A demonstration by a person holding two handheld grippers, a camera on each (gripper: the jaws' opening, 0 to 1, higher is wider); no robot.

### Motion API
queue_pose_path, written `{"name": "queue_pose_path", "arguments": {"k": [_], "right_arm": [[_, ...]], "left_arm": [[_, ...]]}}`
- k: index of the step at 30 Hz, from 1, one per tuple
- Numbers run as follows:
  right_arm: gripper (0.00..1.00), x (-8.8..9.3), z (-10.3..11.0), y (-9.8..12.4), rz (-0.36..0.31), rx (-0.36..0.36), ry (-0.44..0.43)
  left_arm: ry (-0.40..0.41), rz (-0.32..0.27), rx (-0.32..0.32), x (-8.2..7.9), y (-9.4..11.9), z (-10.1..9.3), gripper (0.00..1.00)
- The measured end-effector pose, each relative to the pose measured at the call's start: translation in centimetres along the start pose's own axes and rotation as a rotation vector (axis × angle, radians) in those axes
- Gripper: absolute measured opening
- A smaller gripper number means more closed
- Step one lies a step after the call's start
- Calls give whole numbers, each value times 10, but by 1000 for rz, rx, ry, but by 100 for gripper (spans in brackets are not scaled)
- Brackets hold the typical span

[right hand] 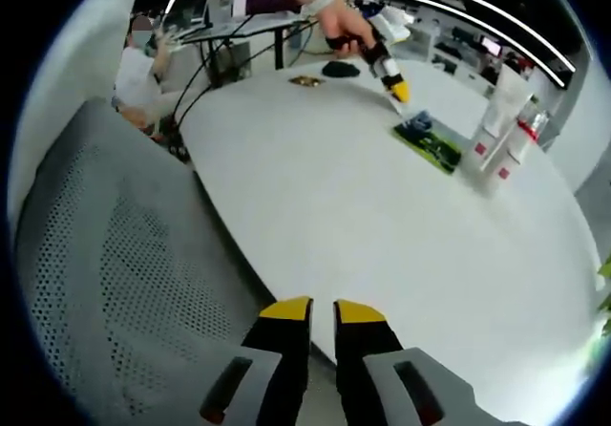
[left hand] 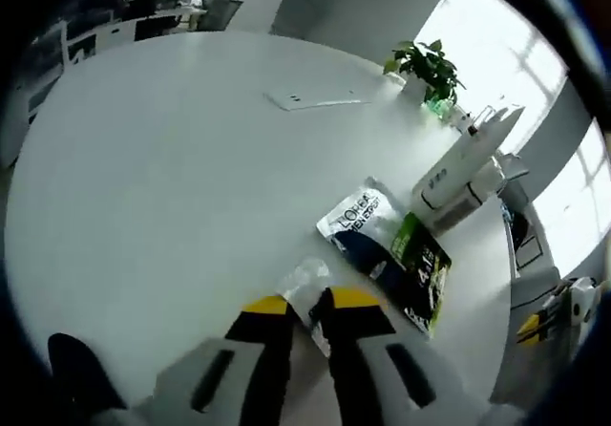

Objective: Arrange the skincare products in the storage area until every visible bottle or jar stands upright without overlapping.

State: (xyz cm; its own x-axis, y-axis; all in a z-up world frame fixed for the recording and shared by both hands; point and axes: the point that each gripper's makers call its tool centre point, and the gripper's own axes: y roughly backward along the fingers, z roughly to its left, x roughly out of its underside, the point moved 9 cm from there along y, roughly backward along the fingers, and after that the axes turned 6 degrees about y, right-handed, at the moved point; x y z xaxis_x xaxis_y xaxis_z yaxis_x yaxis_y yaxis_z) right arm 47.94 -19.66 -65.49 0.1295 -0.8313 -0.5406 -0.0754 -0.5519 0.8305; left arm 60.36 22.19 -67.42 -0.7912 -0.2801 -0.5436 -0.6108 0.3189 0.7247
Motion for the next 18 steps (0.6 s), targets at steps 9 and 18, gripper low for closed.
{"name": "queue_pose_path", "arguments": {"k": [9, 18], "right_arm": [[8, 0, 0, 0, 1, -1, 1], [9, -1, 0, 0, 0, -1, 0]], "left_arm": [[-69, 5, -50, 0, 2, 1, 13], [-100, -4, -100, 5, 6, 2, 17]]}}
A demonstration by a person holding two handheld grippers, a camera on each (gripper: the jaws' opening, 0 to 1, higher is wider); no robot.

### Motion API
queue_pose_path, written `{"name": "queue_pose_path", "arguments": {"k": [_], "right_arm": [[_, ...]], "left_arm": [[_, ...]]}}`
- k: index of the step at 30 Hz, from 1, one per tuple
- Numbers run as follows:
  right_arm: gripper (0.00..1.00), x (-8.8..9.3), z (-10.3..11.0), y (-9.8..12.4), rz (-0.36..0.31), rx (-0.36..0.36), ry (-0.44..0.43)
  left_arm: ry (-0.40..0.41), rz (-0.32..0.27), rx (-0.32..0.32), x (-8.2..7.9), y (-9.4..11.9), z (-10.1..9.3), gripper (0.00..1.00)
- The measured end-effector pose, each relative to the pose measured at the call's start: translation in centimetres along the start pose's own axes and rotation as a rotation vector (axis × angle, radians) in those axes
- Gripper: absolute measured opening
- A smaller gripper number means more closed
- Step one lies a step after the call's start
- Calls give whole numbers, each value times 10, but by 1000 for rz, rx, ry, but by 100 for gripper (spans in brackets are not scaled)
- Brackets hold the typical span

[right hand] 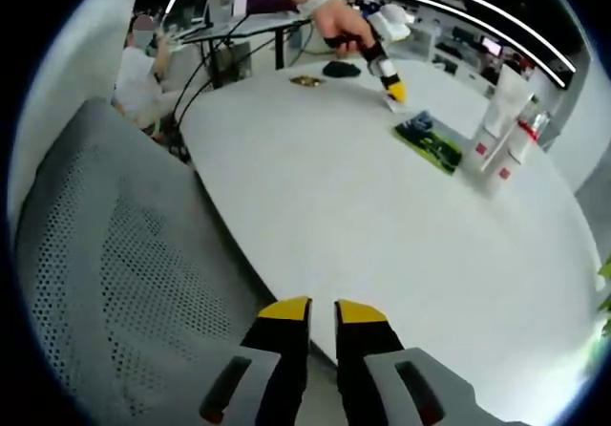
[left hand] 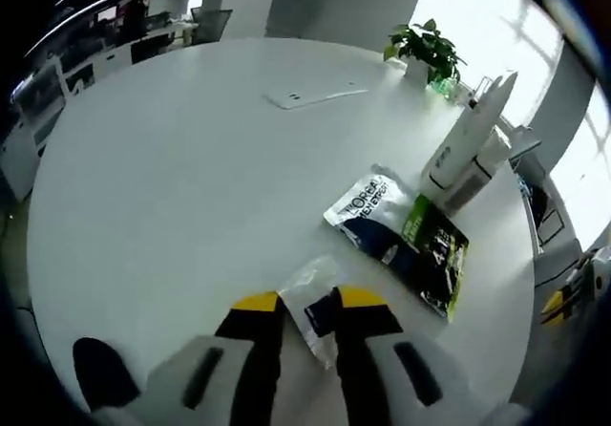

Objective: Arrange the skincare products in the storage area until every visible bottle or jar stands upright without overlapping.

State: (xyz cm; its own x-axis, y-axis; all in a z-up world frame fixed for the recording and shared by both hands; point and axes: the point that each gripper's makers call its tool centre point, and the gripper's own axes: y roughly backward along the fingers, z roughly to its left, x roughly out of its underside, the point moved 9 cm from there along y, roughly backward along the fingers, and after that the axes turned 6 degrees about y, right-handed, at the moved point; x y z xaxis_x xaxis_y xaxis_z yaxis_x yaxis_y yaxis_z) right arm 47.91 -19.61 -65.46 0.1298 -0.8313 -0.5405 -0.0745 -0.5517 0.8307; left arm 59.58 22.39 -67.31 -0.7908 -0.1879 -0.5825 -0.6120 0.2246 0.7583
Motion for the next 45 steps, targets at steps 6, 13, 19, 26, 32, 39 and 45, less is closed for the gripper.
{"name": "queue_pose_path", "arguments": {"k": [6, 13, 19, 26, 32, 39, 45], "right_arm": [[9, 0, 0, 0, -5, 2, 1], [9, -1, -1, 1, -13, 10, 5], [9, -2, -1, 2, -23, 15, 5], [9, -2, -1, 3, -23, 18, 8], [9, -1, -1, 2, -23, 13, 4], [9, -1, -2, 2, -18, 10, 2], [8, 0, -2, 2, -15, 10, -1]], "left_arm": [[8, -21, -35, 1, 6, 3, 29], [-97, 17, -42, 8, 11, -1, 21], [-284, 65, -74, 9, 5, -12, 27], [-483, 60, -18, -8, -8, -22, 44], [-634, 173, 26, -16, -14, -15, 43], [-718, 250, 103, -25, -22, -11, 50], [-780, 300, 152, -27, -33, -16, 49]]}}
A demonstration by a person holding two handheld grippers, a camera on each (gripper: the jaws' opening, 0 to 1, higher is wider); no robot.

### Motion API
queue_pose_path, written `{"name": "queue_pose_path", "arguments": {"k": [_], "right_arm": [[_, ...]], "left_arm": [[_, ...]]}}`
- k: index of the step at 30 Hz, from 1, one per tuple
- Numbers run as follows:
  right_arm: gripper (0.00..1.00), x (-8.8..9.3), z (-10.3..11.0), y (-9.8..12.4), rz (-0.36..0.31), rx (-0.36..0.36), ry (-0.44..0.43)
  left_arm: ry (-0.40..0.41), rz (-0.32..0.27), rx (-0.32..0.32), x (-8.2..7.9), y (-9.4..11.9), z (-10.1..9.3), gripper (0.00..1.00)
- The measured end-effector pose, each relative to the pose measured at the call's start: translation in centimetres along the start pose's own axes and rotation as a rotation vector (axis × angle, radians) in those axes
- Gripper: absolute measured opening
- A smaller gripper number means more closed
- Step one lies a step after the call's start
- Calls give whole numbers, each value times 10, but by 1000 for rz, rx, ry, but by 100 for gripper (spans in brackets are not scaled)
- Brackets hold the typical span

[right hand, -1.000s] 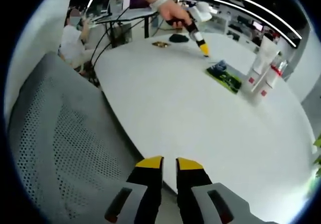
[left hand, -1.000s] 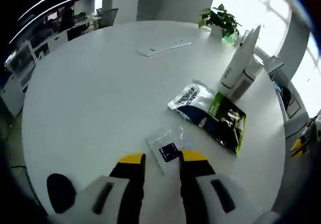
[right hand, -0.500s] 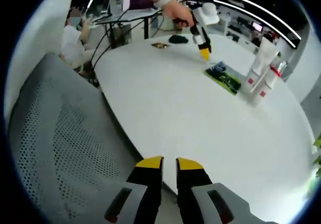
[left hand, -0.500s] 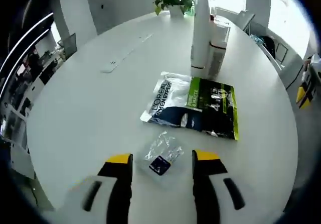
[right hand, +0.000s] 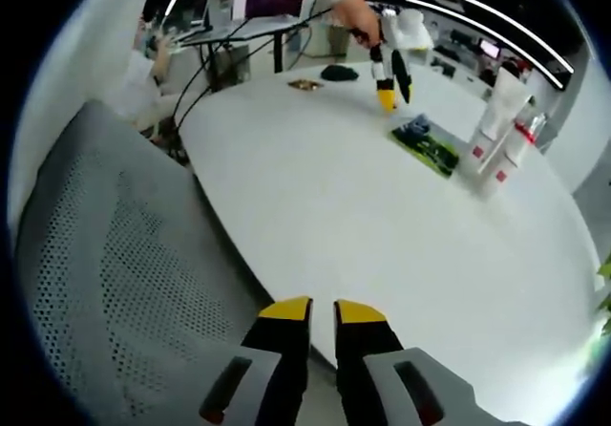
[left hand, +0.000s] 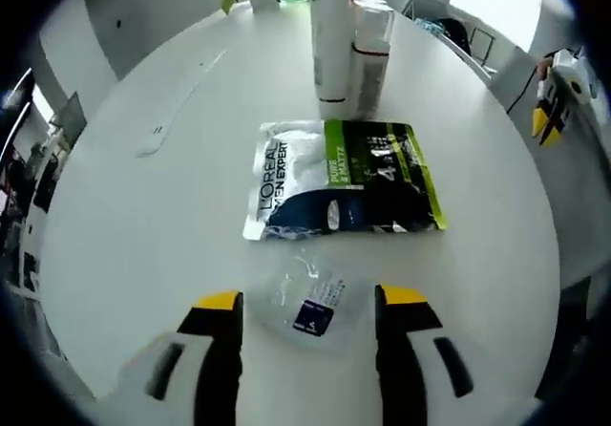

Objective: Arrange the skincare products in the storage area until every visible bottle or jar stands upright without overlapping.

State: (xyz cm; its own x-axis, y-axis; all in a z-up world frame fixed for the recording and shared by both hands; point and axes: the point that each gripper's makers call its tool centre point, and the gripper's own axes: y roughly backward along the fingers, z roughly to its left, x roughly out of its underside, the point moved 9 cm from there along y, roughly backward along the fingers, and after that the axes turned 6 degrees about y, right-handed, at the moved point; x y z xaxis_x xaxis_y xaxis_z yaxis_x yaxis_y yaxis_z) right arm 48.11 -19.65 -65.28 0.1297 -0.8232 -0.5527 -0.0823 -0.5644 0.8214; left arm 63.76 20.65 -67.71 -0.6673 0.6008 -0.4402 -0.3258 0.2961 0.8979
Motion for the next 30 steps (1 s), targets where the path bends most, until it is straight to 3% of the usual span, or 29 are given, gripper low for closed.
{"name": "queue_pose_path", "arguments": {"k": [2, 6, 8, 20, 27, 30], "right_arm": [[8, 0, 0, 0, 4, 2, -2], [8, 1, -1, 0, 5, 6, -6], [8, 0, -1, 0, 4, 6, -3], [7, 0, -1, 2, 3, 17, 9], [7, -1, -2, 3, -3, 27, 14], [8, -1, -3, 3, -7, 32, 13]], "left_arm": [[9, 12, 28, 1, -2, 0, 44], [24, 4, 19, 2, -2, 0, 43], [94, -6, 3, 4, -1, -3, 42], [291, -45, -104, 6, 4, -17, 38], [289, -36, -135, -1, 5, -21, 38], [292, -86, -135, -5, 13, -22, 39]]}}
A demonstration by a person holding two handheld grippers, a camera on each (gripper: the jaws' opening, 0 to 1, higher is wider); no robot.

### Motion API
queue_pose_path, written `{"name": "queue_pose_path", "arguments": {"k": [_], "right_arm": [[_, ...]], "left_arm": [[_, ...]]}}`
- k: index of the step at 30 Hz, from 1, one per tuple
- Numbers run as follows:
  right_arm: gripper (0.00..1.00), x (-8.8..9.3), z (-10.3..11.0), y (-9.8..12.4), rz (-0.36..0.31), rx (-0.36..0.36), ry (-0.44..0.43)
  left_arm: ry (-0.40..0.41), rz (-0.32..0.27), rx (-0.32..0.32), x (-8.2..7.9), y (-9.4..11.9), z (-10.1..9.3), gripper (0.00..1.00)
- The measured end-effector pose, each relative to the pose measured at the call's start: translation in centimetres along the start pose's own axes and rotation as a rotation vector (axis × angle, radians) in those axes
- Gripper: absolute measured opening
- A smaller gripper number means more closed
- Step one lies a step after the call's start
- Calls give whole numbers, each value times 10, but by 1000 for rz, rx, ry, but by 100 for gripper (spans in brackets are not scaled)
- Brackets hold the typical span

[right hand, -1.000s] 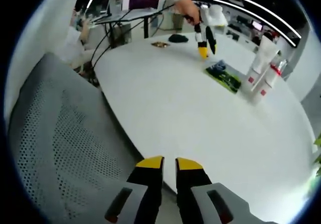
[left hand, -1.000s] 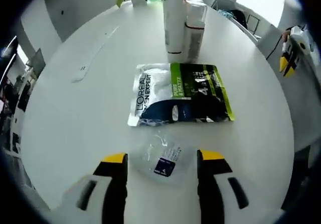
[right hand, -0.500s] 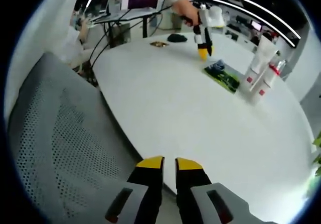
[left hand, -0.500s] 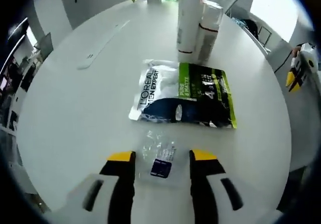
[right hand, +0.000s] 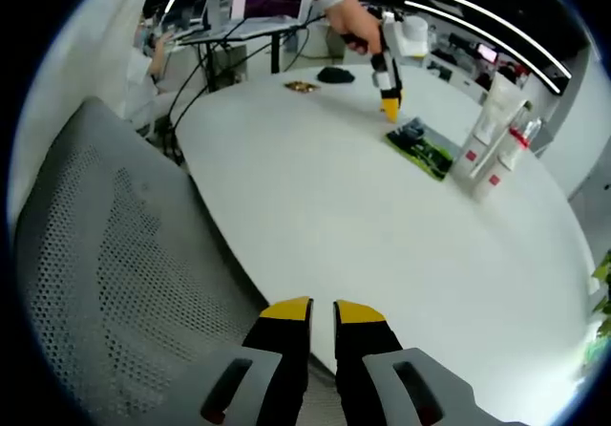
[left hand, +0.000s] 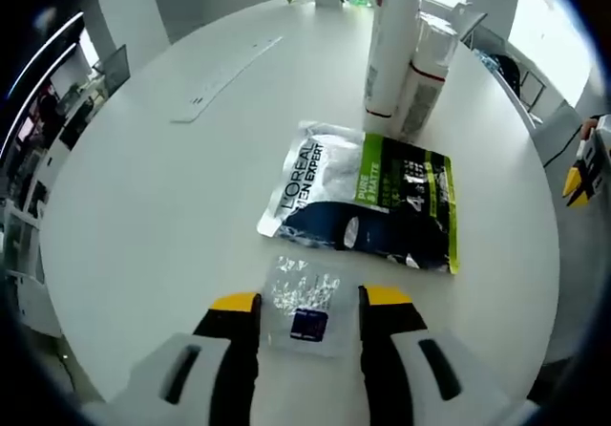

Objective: Arrange the skincare products in the storage area until every visible bottle or jar stands upright without overlapping.

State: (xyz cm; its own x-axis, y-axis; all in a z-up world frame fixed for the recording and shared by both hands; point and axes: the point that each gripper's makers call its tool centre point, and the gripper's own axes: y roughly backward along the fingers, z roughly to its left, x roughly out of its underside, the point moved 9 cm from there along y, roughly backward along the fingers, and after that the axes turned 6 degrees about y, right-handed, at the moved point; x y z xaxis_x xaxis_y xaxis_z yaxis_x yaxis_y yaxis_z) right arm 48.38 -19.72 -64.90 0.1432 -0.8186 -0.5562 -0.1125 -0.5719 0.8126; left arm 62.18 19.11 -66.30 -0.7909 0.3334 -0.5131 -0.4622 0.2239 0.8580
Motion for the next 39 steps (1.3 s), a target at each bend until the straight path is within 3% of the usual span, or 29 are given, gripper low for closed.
{"name": "queue_pose_path", "arguments": {"k": [3, 10, 19, 22, 26, 31, 39], "right_arm": [[8, 1, -1, 0, 1, 6, 2], [7, 0, 0, 1, -7, 7, 17], [7, -1, 0, 2, -11, 11, 33], [6, -1, 0, 2, -15, 8, 34], [6, -1, 1, 2, -14, -3, 38], [6, -2, 2, 1, -13, -8, 45], [4, -1, 2, 1, -11, -11, 53]], "left_arm": [[19, -32, -1, 1, 9, 1, 42], [-27, -18, -6, 22, 39, 0, 37], [-60, 96, 15, 90, 76, -3, 38], [-61, 138, 6, 120, 78, 3, 42], [-47, 194, -32, 144, 86, 9, 43], [-21, 224, -45, 160, 90, 17, 46], [-51, 269, -49, 167, 88, 16, 48]]}}
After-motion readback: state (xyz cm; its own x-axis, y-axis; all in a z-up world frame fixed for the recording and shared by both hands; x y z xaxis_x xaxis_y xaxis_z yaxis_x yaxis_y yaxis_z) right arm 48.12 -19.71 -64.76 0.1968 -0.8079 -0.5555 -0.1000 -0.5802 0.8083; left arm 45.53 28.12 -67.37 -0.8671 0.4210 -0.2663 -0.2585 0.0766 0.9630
